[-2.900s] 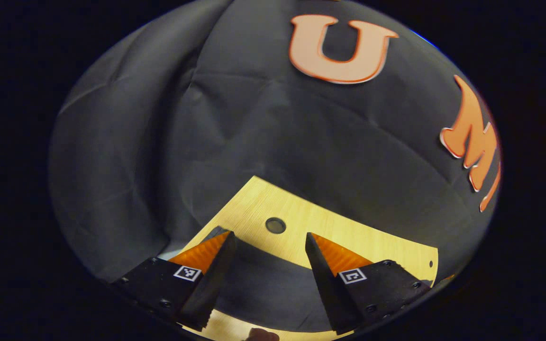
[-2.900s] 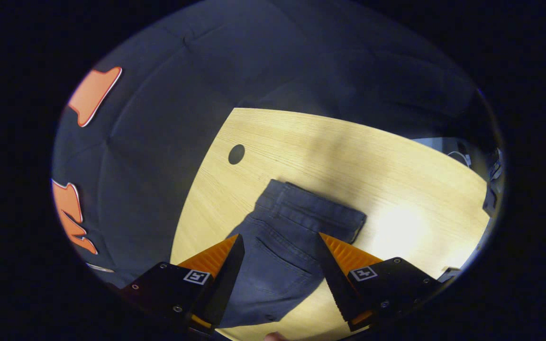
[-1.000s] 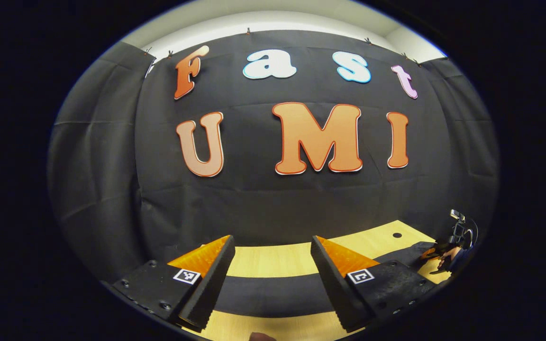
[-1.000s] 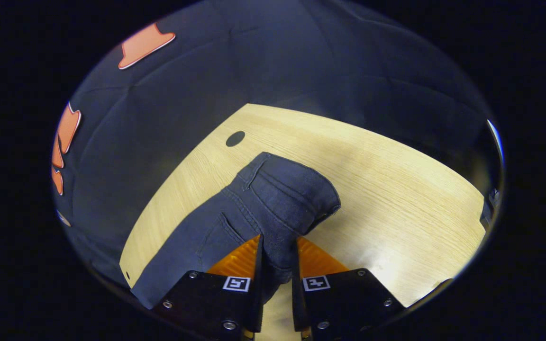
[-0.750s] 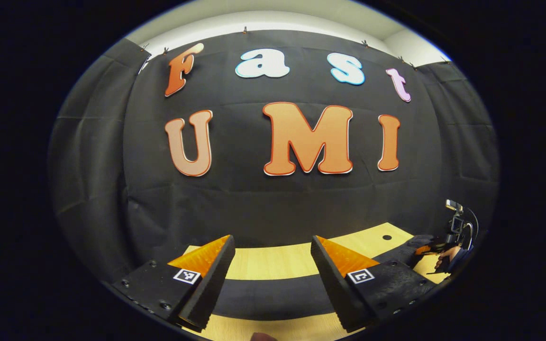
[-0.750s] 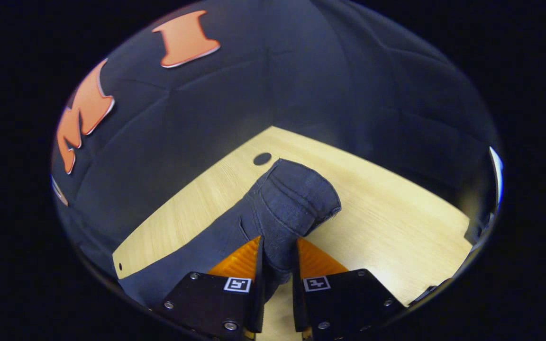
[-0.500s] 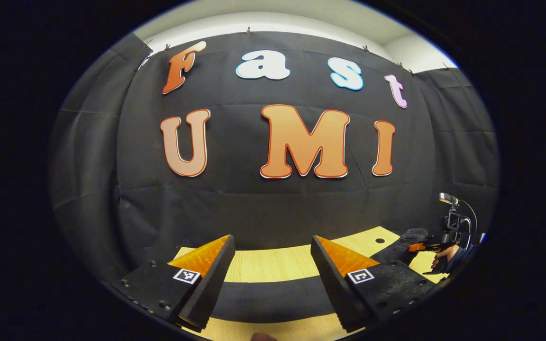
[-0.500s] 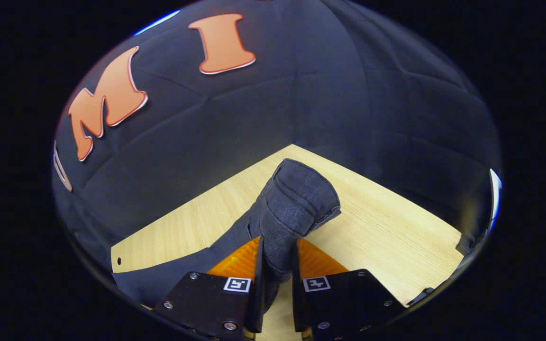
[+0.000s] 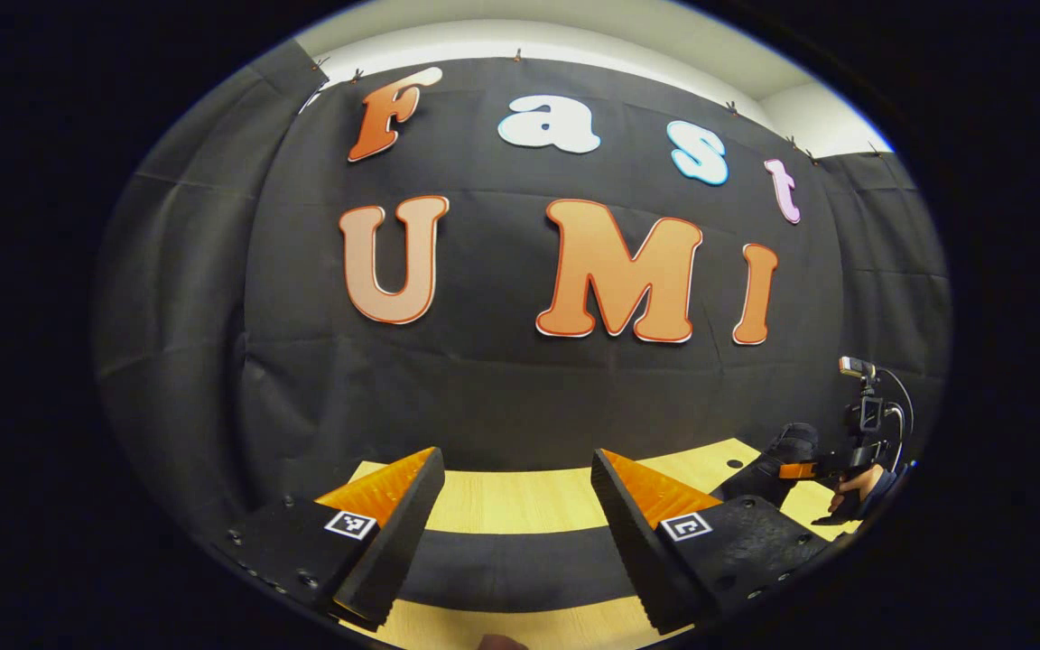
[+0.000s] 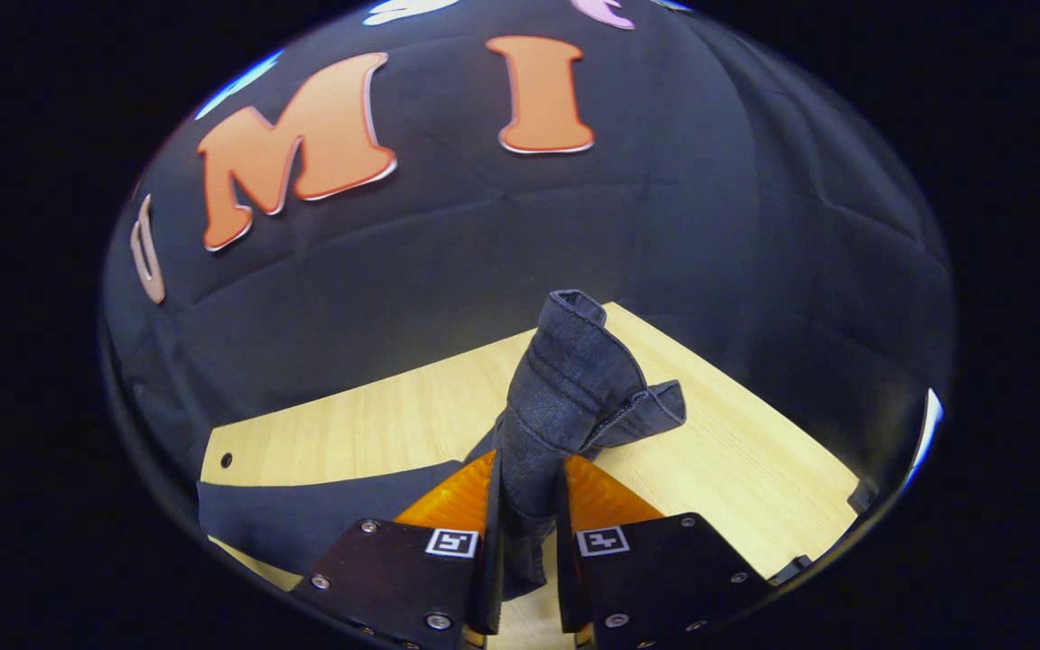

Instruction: Grasp the waist and the cuffs of the jeans and fold them to make the two legs overlap; first hold the waist and fold one-third of the jeans toward the cuffs, then hold the cuffs and fold the remaining one-third in the same direction to finish folding.

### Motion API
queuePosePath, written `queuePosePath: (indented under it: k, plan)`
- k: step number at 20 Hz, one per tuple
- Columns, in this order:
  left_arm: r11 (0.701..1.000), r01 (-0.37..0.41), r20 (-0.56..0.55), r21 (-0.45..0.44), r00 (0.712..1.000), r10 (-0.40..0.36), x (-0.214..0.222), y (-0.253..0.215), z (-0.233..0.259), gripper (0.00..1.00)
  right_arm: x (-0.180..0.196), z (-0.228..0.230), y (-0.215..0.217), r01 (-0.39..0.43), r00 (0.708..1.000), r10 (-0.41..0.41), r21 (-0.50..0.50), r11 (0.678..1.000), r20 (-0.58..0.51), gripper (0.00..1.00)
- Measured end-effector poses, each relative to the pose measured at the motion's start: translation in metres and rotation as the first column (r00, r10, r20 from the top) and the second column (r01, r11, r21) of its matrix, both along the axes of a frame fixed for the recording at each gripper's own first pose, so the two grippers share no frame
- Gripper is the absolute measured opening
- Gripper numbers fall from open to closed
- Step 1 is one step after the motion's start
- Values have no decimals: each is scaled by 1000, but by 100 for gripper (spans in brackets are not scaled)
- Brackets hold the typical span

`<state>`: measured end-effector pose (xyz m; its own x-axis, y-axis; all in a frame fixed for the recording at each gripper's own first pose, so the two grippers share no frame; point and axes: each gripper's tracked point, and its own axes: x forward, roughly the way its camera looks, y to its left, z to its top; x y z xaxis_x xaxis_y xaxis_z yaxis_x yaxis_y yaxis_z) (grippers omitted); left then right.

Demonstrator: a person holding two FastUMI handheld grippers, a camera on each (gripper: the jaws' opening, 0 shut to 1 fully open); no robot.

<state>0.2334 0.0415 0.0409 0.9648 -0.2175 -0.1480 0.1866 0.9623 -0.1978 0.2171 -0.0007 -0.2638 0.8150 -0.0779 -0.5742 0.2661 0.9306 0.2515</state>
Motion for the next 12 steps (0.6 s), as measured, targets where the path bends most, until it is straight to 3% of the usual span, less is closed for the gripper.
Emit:
queuePosePath:
  k: [12]
  plan:
    - [997, -77, -37, -30, 996, 76, -5, 55, -19, 98, 3, 31, 105, -224, 971, 231, -114, 968, 59, 25]
